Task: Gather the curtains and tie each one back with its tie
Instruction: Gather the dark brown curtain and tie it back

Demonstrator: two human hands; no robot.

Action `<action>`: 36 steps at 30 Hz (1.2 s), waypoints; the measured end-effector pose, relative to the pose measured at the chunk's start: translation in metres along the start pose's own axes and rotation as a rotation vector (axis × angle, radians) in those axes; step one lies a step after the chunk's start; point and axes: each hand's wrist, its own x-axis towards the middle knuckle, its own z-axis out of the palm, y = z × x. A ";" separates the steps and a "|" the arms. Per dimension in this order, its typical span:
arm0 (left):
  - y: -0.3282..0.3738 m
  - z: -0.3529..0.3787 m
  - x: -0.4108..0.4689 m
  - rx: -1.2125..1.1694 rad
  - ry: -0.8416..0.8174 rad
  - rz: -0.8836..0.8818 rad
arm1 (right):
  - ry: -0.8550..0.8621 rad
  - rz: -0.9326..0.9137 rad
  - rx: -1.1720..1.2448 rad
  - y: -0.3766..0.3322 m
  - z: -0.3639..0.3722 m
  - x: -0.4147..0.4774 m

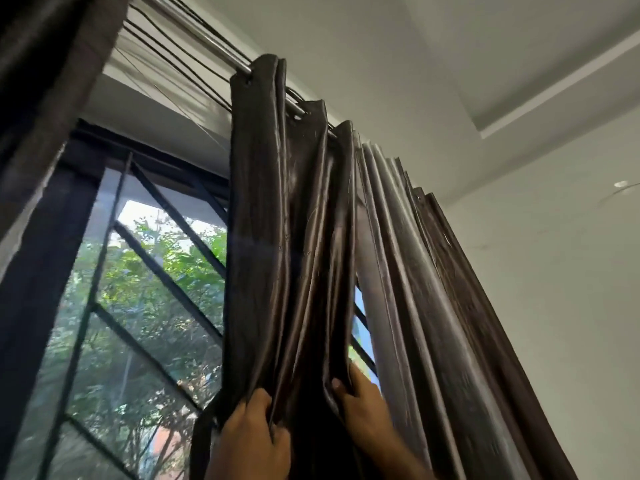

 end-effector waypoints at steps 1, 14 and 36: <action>-0.006 -0.011 0.000 0.000 0.007 0.000 | -0.016 -0.029 -0.021 -0.017 0.021 -0.006; -0.046 -0.121 -0.044 0.003 0.075 0.216 | -0.094 -0.096 0.336 -0.136 0.092 -0.086; -0.017 -0.100 -0.045 -0.111 0.045 0.317 | 0.099 0.009 0.010 -0.118 0.009 -0.077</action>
